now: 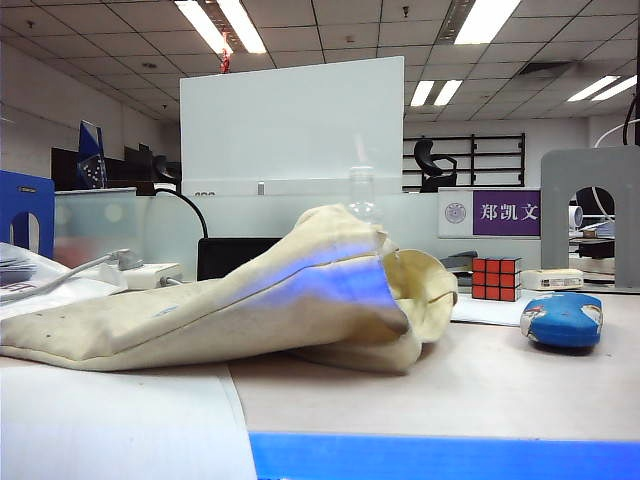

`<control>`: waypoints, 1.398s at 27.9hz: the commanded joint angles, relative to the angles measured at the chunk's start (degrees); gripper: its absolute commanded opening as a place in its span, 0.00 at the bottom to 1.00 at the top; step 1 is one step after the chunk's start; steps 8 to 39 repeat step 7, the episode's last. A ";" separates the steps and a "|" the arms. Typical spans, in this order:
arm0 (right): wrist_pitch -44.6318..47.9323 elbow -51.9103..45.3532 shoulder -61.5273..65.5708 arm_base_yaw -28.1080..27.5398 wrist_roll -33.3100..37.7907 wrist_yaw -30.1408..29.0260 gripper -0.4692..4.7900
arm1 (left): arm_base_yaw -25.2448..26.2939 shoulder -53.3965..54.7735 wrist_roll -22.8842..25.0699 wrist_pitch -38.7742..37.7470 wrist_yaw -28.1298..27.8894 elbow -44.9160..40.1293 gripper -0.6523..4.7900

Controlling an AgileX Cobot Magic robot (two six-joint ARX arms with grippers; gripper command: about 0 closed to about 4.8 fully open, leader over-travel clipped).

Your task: Take the glasses case out of the canvas bag and put it on the table.

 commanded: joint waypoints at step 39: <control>0.79 0.20 -0.13 0.02 0.24 -0.07 0.09 | -0.02 -0.09 6.84 11.08 13.18 -13.16 0.11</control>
